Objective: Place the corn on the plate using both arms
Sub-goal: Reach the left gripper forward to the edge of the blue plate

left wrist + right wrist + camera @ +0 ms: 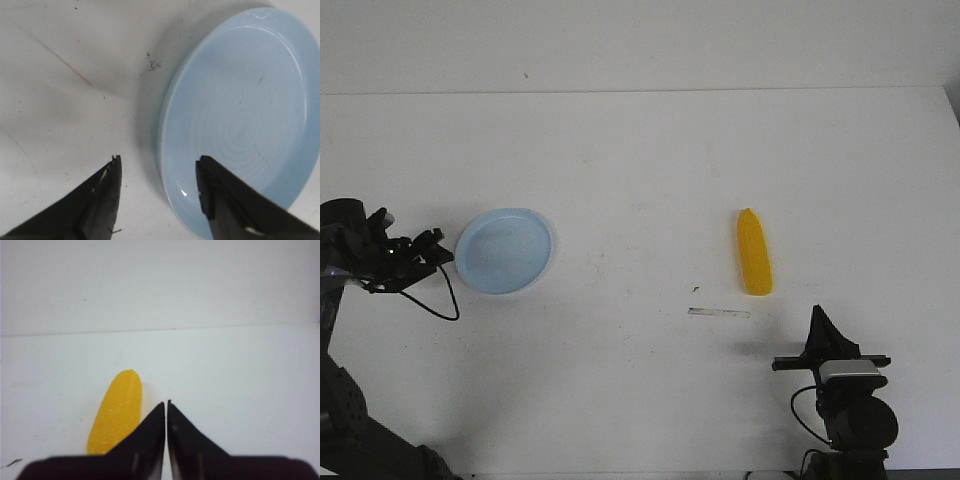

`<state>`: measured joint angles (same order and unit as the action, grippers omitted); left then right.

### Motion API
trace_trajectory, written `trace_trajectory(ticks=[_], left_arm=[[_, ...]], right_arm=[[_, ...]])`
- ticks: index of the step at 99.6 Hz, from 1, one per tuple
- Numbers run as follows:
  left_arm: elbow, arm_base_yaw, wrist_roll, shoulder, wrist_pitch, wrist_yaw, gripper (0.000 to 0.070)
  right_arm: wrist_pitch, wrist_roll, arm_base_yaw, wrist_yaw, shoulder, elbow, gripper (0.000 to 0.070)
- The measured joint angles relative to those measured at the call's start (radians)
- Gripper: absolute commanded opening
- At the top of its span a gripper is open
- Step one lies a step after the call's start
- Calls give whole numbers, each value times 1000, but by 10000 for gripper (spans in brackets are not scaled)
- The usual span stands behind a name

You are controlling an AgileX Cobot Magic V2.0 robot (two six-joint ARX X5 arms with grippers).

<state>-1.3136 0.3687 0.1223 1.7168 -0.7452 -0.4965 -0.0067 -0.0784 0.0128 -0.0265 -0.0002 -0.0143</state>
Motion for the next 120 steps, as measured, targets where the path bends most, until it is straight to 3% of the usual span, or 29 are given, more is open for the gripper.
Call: trace_trajectory(ticks=[75,92,103,107,120], left_arm=[[-8,-91,0,113,73,-34,274],[-8,-104,0,118,76,-32,90],[-8,-110,0,126,74,-32,54],[-8,-110,0,128,74,-32,0],[-8,-111,0,129,72,-31,1]], right_arm=[[0,0,0,0,0,0,9],[0,0,0,0,0,0,9],[0,0,0,0,0,0,9],[0,0,0,0,0,0,9],[0,0,0,0,0,0,9]])
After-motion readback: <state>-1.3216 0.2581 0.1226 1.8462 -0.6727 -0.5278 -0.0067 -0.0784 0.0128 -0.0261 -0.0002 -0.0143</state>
